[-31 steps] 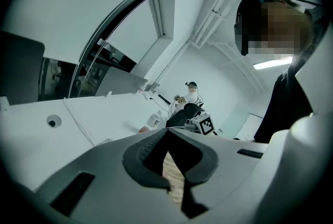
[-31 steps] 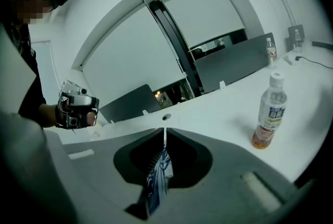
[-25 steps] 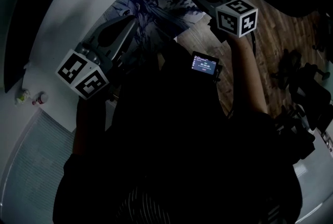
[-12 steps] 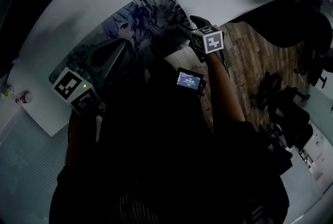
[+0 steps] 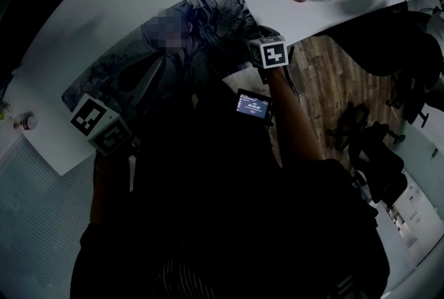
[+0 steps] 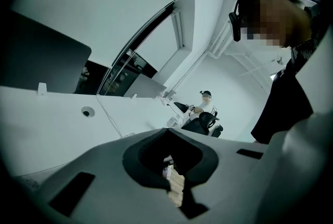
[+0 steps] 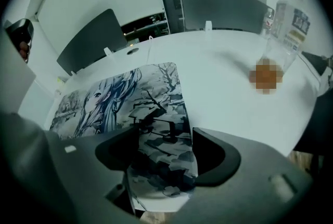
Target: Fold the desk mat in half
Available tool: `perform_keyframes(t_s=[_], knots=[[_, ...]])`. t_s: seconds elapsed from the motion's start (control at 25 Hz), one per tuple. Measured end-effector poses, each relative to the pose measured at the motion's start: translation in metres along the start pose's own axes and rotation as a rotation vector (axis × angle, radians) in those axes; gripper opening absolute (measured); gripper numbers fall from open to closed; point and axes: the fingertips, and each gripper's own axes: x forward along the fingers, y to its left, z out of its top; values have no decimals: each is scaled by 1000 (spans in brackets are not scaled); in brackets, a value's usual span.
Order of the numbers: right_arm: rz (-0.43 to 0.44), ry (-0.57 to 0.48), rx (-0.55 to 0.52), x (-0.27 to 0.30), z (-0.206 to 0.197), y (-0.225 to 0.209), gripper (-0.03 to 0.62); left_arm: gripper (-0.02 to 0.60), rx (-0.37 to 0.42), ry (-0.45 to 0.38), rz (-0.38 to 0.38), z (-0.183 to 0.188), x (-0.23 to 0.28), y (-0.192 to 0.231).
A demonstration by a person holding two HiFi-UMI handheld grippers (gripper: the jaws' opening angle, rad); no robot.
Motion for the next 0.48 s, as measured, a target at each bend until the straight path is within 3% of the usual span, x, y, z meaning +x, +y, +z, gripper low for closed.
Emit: perform_keyframes(t_s=[0.24,0.32,0.48], knots=[[-23,80,-33,5,-2,1,290,8,-10,-36,0,-1,-7,5],[-34,109,-82,4,-3,2,184,8,-5,-57,-19,-1,-6,-1],[16,118,-91,6,-2,18,51,8,6,-55,-11,-2,-7,-6]])
